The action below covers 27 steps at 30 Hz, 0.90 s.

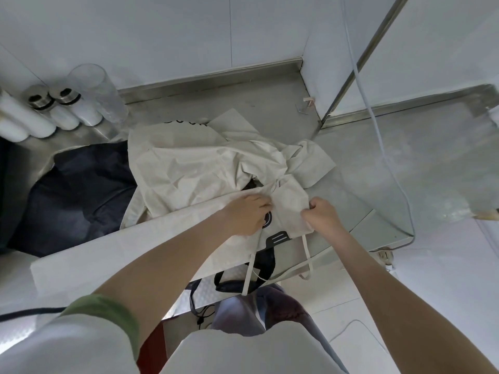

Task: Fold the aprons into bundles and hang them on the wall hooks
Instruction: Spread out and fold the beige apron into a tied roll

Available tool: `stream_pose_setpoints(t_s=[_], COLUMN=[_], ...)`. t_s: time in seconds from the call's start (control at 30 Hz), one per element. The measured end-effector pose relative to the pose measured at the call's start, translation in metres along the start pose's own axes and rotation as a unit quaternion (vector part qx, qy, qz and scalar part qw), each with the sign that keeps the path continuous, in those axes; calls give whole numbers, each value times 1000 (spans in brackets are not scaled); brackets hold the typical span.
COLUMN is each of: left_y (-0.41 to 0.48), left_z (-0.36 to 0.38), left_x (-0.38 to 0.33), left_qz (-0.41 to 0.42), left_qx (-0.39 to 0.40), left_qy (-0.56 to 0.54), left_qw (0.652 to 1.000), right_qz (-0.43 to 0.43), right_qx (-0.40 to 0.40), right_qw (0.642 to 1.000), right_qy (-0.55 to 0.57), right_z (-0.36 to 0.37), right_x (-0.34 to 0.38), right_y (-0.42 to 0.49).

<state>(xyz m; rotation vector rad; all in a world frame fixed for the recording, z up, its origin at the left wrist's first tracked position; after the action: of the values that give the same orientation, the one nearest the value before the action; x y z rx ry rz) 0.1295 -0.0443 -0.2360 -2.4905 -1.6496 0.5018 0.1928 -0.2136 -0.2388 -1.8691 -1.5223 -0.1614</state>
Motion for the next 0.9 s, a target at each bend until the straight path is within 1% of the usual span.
stream_pose_setpoints(t_s=[0.07,0.1,0.13,0.17,0.2,0.23,0.27,0.3,0.33,0.37,0.43,0.47,0.5,0.53,0.6,0.7,0.77,0.8,0.87,0.9], left_y=[2,4,4,3,1,-1,-3,-4,-5,-7,-12,-15,-18,-22,-31,-44,-50,-52,-53,-53], left_z=[-4,-4,-6,-9,-15,-18,-22,-26,-30,-32,-34,-33,-31,-30,-32,-30,-25,-23,-20,-19], left_x=[1,3,5,7,8,10,14,16,17,17,22,27,31,34,39,42,46,48,49,47], left_qz=[-31,-60,-95,-152,-218,-275,-313,-327,-333,-340,-361,-376,-385,-393,-399,-384,-381,-384,-399,-410], left_qx=[-1,-1,-10,-21,-37,-60,-81,-90,-83,-75,-78,-89,-99,-104,-105,-86,-81,-86,-99,-103], left_qy=[-74,-139,-220,-319,-435,-535,-591,-614,-614,-594,-510,-488,-482,-477,-447,-395,-350,-331,-309,-305], left_qw=[997,989,971,935,873,797,739,713,711,726,777,783,781,780,794,830,852,858,858,854], right_qz=[-15,-29,-46,-69,-92,-115,-137,-156,-170,-180,-190,-190,-185,-176,-172,-231,-272,-298,-341,-349], right_qx=[12,21,33,45,60,76,95,118,145,173,230,258,279,285,251,152,101,83,43,34], right_qw=[998,996,994,991,988,984,980,976,971,965,952,945,939,938,948,961,954,944,924,921], right_qy=[56,80,98,108,112,112,105,95,85,76,63,66,78,93,94,-2,-79,-116,-166,-171], right_z=[-3,-3,-3,-2,-1,2,5,9,14,20,30,35,40,44,48,53,57,60,62,62], right_x=[13,21,30,38,46,54,61,66,71,73,75,75,74,73,67,58,53,53,55,55], right_y=[-9,-14,-21,-27,-34,-40,-47,-52,-58,-63,-70,-74,-76,-77,-70,-58,-54,-55,-60,-62])
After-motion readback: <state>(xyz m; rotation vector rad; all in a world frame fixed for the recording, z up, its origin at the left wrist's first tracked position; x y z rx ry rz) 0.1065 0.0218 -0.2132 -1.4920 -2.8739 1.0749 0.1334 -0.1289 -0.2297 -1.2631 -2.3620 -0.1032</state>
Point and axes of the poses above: each hand's wrist, its own y-axis towards the middle knuckle, its own z-axis out of the palm, x = y × z, the point moved 6 cm from there along y, towards the middle knuckle, and after that the axes turned 11 degrees about -x, right-handed, at the moved point
